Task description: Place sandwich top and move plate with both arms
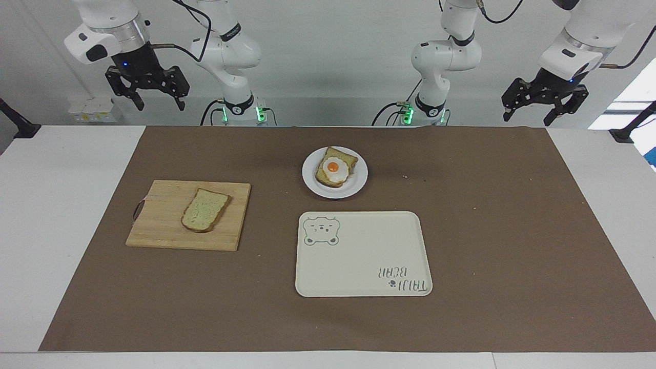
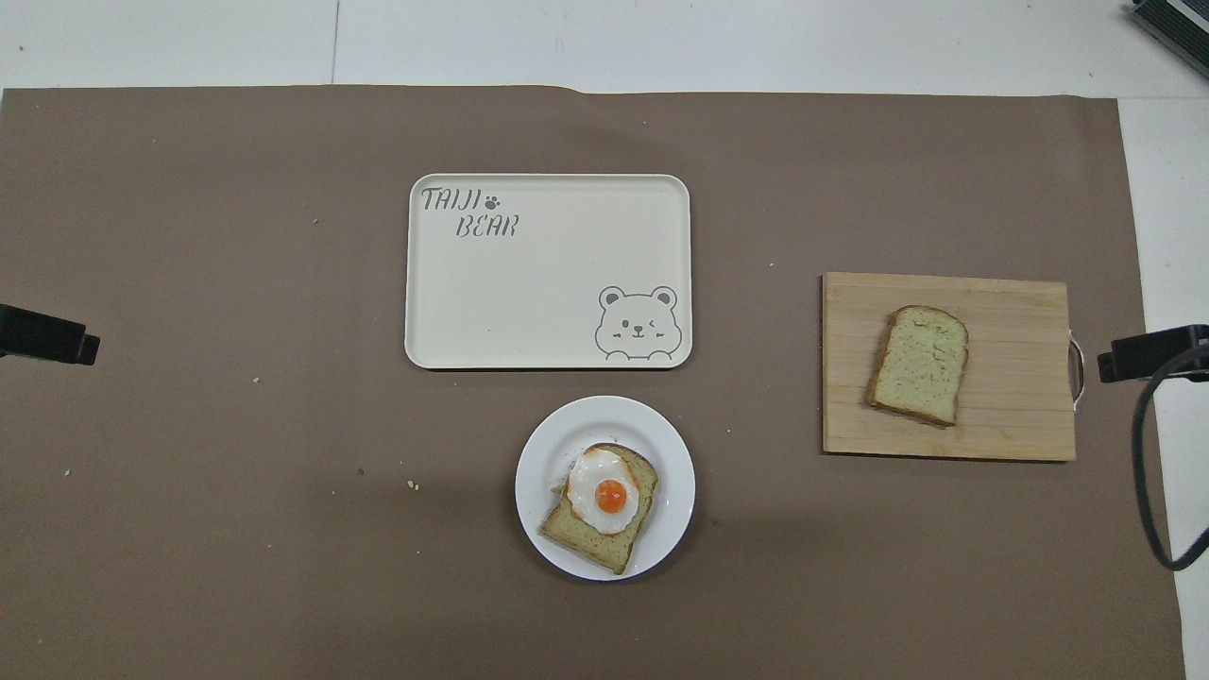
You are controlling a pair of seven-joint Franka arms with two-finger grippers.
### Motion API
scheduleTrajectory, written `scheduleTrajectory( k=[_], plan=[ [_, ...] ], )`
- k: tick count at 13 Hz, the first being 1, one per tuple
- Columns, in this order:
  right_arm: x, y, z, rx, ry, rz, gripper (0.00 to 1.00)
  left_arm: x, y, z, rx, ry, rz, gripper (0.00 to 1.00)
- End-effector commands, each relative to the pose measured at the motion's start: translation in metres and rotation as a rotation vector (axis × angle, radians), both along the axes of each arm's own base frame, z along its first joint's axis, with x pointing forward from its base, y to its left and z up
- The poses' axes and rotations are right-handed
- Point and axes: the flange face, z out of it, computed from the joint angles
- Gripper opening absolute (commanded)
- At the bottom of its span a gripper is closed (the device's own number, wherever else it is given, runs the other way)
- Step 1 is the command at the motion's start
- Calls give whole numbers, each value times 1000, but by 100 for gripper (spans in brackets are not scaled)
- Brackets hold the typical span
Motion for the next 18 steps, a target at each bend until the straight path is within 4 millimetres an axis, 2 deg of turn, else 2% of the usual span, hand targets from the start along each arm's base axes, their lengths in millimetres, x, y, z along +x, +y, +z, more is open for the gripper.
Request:
scheduleTrajectory(
  k=[1,5,9,12,15,18],
  plan=[
    [4,-2,-16,7,-39,24,100,-11,-2,-2,-5,-9,1,100],
    [21,-3,-48,5,-79,25,100,-11,-3,-4,-13,-7,-3,100],
    [38,-5,-98,6,-56,26,100,-12,-3,-4,-16,-7,-4,100],
    [52,-9,-151,10,-18,24,100,-13,-3,-4,-17,-7,-4,100],
    [71,-25,-220,14,-13,70,100,-13,-3,-6,-17,-4,-6,100],
    [77,-29,-268,12,-25,68,100,-13,-4,-6,-17,-4,-7,100]
  ],
)
